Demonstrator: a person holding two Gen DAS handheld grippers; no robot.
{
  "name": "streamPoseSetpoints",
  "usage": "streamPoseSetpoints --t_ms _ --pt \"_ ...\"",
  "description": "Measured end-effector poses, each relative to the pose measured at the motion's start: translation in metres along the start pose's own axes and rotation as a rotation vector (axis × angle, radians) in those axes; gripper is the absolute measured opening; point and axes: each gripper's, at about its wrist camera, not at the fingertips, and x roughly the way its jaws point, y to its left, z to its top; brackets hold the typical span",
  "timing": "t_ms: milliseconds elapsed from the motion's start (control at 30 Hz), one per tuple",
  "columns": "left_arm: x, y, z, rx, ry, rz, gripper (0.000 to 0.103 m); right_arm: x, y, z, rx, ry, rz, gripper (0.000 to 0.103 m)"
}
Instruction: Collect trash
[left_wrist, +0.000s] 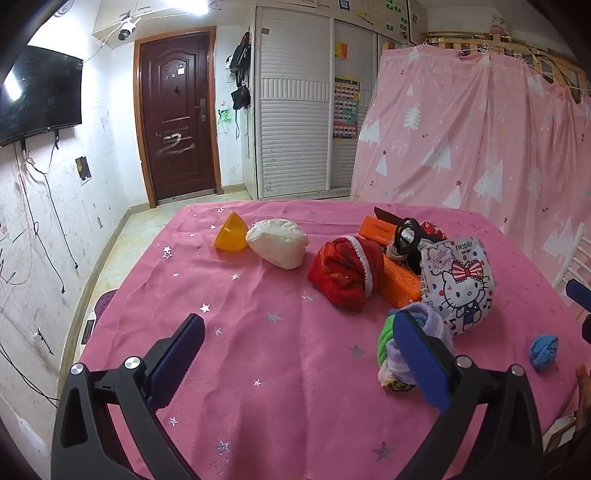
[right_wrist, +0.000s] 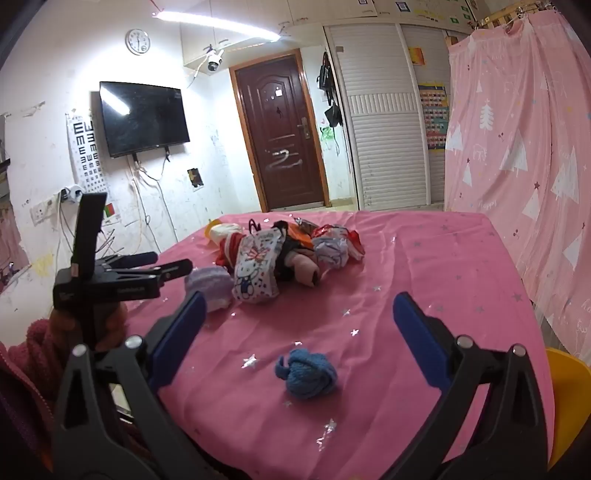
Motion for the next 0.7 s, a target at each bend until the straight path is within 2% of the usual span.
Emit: streamPoseSetpoints --t_ms 700 --pt "0.0001 -0.0004 0.0 0.001 0.006 0.002 0.095 0.0008 0.0004 -0.0005 0.002 0.005 0.0 0.097"
